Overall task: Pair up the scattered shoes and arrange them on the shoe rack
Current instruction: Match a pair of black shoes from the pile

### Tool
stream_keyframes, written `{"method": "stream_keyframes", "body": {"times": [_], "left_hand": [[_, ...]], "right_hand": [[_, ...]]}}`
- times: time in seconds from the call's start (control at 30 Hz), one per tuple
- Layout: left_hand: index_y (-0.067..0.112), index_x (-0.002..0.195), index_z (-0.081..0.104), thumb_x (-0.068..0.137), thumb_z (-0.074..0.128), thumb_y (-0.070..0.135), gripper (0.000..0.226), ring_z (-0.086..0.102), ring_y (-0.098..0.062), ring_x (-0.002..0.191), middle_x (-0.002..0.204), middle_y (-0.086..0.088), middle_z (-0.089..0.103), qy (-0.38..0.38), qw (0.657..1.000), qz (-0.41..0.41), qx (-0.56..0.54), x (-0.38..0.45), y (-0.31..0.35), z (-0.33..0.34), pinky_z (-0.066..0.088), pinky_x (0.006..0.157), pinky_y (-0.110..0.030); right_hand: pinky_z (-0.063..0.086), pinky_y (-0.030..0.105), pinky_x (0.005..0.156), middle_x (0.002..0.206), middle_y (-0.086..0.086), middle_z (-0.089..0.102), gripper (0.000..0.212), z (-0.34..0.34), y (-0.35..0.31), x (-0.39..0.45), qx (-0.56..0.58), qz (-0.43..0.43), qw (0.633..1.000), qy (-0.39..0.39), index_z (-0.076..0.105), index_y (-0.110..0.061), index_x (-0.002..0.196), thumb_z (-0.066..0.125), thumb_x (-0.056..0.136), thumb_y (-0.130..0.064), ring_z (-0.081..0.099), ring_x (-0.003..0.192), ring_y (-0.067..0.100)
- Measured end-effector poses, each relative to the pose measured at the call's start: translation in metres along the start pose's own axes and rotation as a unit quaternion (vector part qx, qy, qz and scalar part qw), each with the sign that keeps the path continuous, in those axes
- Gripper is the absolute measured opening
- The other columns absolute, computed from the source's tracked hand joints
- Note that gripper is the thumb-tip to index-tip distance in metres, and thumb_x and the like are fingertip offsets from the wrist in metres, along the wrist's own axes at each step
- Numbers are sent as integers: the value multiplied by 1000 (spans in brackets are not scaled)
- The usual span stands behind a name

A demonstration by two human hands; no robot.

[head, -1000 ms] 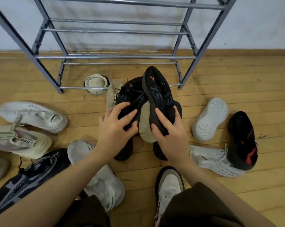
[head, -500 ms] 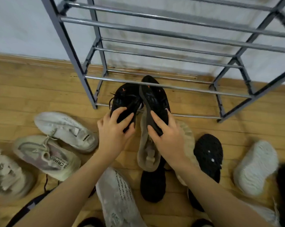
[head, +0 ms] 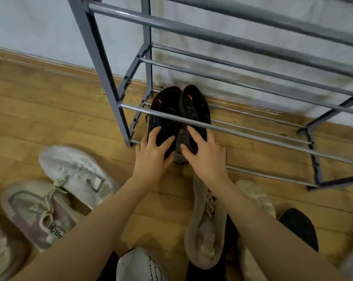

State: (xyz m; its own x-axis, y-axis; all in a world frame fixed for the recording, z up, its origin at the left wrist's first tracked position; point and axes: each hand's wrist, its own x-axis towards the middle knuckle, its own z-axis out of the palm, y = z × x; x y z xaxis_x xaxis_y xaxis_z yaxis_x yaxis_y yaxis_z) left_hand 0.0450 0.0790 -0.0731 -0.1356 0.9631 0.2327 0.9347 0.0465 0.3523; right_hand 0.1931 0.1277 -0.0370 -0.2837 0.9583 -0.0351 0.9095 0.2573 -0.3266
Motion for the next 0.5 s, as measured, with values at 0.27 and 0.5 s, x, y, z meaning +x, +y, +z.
{"method": "stream_keyframes", "body": {"times": [0.27, 0.5], "left_hand": [[29, 140, 38, 85, 62, 36, 60, 34, -51, 125, 148, -18, 27, -64, 998, 3, -4, -5, -6, 3, 49, 82, -56], [18, 130, 53, 89, 42, 38, 47, 45, -53, 111, 134, -18, 47, -14, 999, 36, -36, 0, -5, -5, 54, 67, -51]], "right_hand": [[27, 49, 101, 155, 10, 12, 74, 10, 15, -5, -63, -54, 996, -45, 0, -45, 146, 44, 88, -59, 34, 130, 37], [38, 52, 86, 139, 22, 43, 61, 20, 16, -22, -76, -37, 996, 33, 39, -24, 142, 55, 87, -46, 49, 109, 48]]}}
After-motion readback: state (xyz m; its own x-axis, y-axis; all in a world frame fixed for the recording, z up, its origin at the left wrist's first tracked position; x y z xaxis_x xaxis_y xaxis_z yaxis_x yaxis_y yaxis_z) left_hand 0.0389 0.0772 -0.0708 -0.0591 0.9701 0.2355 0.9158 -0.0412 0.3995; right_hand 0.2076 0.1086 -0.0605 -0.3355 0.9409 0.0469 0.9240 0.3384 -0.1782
